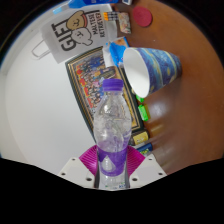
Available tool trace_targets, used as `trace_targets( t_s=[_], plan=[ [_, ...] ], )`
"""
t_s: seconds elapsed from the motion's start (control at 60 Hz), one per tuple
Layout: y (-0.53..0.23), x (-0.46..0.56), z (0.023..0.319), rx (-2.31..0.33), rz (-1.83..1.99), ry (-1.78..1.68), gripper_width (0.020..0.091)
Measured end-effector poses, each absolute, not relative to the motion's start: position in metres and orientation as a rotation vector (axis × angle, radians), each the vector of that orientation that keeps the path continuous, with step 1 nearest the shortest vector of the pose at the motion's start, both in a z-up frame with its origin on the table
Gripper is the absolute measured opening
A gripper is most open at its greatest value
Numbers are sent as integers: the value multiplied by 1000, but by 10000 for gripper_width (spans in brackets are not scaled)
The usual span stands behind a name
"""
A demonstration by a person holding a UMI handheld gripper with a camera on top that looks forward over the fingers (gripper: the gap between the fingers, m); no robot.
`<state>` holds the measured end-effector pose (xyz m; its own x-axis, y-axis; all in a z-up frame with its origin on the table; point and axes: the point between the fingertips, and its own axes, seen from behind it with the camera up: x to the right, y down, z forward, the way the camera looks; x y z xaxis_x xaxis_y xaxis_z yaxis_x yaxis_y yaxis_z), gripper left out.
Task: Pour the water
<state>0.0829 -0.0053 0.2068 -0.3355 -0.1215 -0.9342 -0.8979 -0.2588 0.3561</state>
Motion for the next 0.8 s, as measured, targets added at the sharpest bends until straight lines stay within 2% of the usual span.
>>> trace_targets(
  t_s=[0.15, 0.267, 0.383, 0.533, 0.683, 0.8],
  plan=[
    [1, 95, 191, -1243, 1741, 1492, 340],
    [-5, 87, 185, -1363, 1700, 1441, 341],
    [-11, 84, 189, -1578, 1532, 1219, 339],
    [-9, 126, 225, -1750, 1118, 777, 342],
    [5, 191, 271, -1740, 676, 399, 340],
    [15, 257, 276, -1708, 339, 219, 340]
  ],
)
